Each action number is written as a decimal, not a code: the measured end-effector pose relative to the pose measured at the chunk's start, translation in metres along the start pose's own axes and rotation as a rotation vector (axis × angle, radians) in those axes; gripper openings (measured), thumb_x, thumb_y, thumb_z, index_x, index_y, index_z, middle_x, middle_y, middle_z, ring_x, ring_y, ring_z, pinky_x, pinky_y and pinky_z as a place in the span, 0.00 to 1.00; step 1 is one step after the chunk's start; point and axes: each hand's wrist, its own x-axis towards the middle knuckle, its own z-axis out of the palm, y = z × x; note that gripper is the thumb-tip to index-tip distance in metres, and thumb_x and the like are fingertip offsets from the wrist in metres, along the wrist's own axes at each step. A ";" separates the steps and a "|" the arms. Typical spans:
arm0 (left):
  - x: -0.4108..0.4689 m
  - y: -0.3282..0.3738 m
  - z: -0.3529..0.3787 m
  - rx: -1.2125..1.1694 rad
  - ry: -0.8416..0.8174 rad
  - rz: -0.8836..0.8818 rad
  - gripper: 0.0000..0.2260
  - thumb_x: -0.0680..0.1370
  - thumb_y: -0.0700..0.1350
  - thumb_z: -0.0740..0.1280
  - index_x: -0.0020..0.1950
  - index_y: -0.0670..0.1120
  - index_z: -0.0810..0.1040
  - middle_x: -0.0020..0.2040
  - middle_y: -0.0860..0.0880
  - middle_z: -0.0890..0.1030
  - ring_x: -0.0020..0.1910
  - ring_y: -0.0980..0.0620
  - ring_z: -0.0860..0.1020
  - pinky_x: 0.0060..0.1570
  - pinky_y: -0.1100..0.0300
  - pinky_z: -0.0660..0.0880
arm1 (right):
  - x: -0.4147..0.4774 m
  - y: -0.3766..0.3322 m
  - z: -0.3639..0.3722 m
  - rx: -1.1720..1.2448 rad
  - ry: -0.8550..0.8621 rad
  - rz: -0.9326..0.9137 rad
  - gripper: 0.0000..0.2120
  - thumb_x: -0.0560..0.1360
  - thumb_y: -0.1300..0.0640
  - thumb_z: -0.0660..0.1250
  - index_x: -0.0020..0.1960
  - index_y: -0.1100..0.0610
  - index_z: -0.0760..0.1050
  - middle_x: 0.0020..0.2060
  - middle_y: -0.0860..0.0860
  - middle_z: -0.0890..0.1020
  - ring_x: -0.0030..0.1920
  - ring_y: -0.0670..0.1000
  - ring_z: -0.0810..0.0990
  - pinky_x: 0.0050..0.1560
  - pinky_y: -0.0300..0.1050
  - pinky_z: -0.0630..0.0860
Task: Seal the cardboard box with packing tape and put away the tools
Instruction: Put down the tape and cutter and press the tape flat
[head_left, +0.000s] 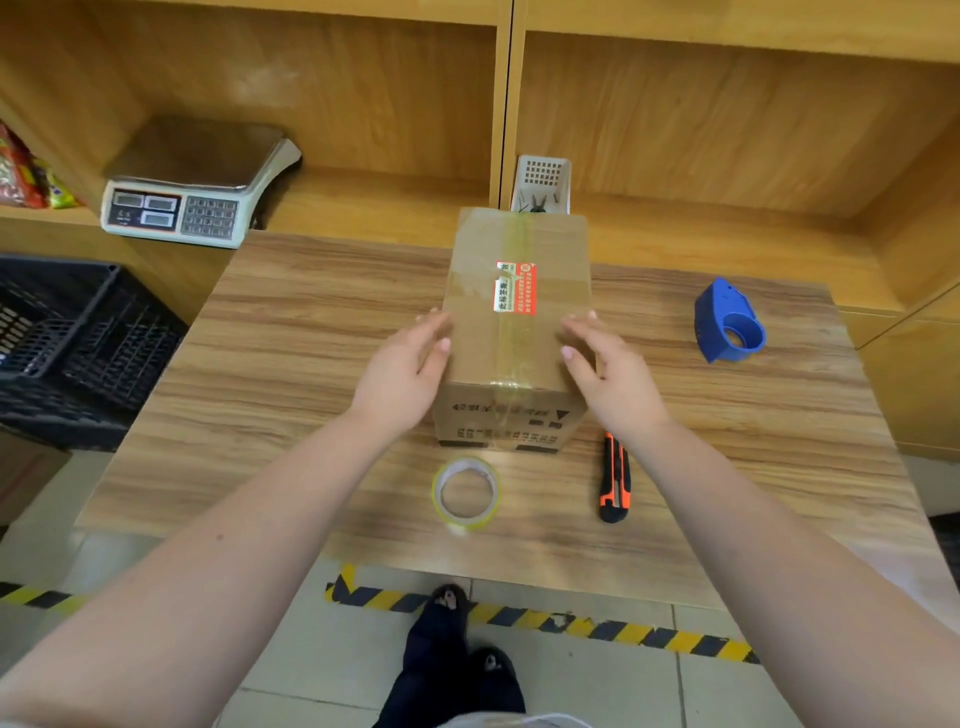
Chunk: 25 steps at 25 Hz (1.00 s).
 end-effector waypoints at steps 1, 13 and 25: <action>-0.001 0.006 0.003 0.027 -0.029 0.038 0.20 0.82 0.44 0.59 0.75 0.48 0.67 0.75 0.48 0.68 0.77 0.49 0.62 0.76 0.53 0.58 | -0.003 -0.001 0.002 -0.041 -0.029 -0.031 0.20 0.79 0.55 0.60 0.71 0.54 0.67 0.72 0.50 0.68 0.75 0.46 0.56 0.73 0.41 0.53; -0.001 0.012 0.029 0.571 -0.306 0.236 0.25 0.81 0.60 0.51 0.78 0.57 0.56 0.81 0.48 0.52 0.80 0.49 0.47 0.77 0.47 0.41 | -0.011 -0.010 0.034 -0.527 -0.183 -0.130 0.34 0.76 0.40 0.58 0.75 0.59 0.57 0.76 0.55 0.58 0.77 0.54 0.51 0.76 0.50 0.44; -0.001 -0.001 0.036 0.669 -0.198 0.314 0.26 0.81 0.58 0.56 0.78 0.58 0.56 0.80 0.51 0.56 0.80 0.51 0.53 0.78 0.49 0.47 | -0.011 -0.001 0.043 -0.636 -0.096 -0.179 0.28 0.77 0.51 0.63 0.73 0.60 0.62 0.73 0.57 0.65 0.75 0.58 0.60 0.75 0.52 0.50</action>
